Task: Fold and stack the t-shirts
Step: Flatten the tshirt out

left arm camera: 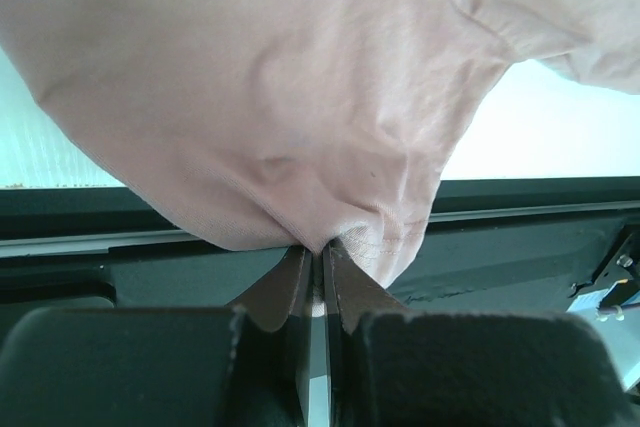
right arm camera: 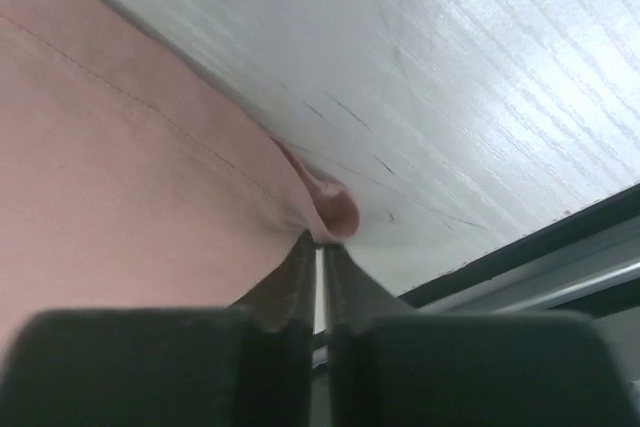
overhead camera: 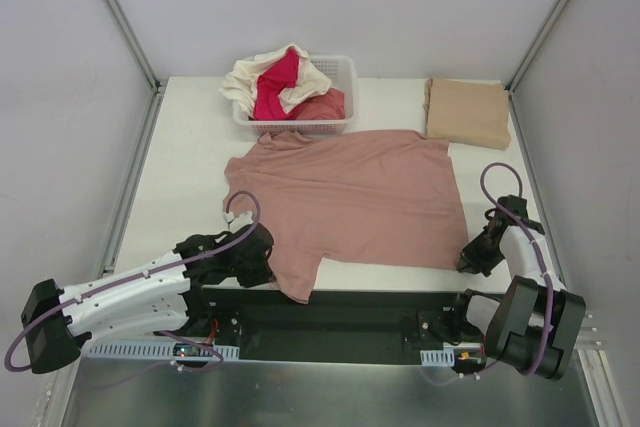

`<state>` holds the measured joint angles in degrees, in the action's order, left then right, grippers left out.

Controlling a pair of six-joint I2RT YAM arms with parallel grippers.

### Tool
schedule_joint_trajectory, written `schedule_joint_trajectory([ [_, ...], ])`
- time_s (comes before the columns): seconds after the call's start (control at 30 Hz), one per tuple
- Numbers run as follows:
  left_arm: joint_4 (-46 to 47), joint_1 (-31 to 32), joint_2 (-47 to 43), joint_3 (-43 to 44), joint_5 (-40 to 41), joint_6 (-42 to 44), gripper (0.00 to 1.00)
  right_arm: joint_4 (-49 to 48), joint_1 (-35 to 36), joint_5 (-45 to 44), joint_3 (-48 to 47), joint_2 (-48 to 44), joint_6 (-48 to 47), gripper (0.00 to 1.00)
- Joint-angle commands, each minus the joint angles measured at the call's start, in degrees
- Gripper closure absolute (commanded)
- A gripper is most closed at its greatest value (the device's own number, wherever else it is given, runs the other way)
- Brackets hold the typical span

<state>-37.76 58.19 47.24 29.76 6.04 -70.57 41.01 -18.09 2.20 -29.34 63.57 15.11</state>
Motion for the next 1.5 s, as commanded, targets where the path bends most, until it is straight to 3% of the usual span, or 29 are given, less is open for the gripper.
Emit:
schedule_joint_trajectory([
  [0.0,-0.1,0.4,0.4,4.7,4.7,3.8,1.0,-11.8,0.3,5.6,0.8,0.9,-0.5,0.99],
  [0.23,-0.5,0.5,-0.3,16.9,11.7,17.4,1.0,-8.8,0.4,7.9,-7.4,-12.7,-3.8,1.0],
  [0.4,-1.0,0.5,0.2,31.4,19.3,29.4,1.0,-4.5,0.4,6.2,-19.2,-24.4,-5.5,1.0],
  [0.53,-0.7,0.4,0.0,43.8,23.7,39.0,1.0,1.5,0.6,3.4,-30.2,-26.9,-6.0,0.99],
  [0.63,1.6,0.4,0.0,54.0,21.2,47.7,1.0,1.4,0.6,4.2,-38.7,-27.8,-4.9,0.99],
  [0.8,4.8,0.5,2.1,70.5,8.5,58.8,1.0,3.5,0.6,-0.2,-54.2,-27.5,-5.2,0.99],
  [1.03,4.4,0.5,6.5,91.5,-9.4,63.8,1.0,4.1,0.6,-1.6,-72.2,-26.5,-7.9,0.99],
  [1.23,4.3,0.4,10.5,106.4,-13.9,66.2,1.0,4.5,0.7,-1.8,-83.4,-24.3,-10.1,1.0],
  [1.37,4.4,0.4,15.2,113.7,-11.9,68.6,1.0,3.8,0.7,-3.4,-86.8,-23.1,-10.5,0.99],
  [1.47,6.2,0.3,17.1,111.5,-7.2,73.7,1.0,3.3,0.7,-2.7,-85.8,-21.6,-10.2,0.99],
])
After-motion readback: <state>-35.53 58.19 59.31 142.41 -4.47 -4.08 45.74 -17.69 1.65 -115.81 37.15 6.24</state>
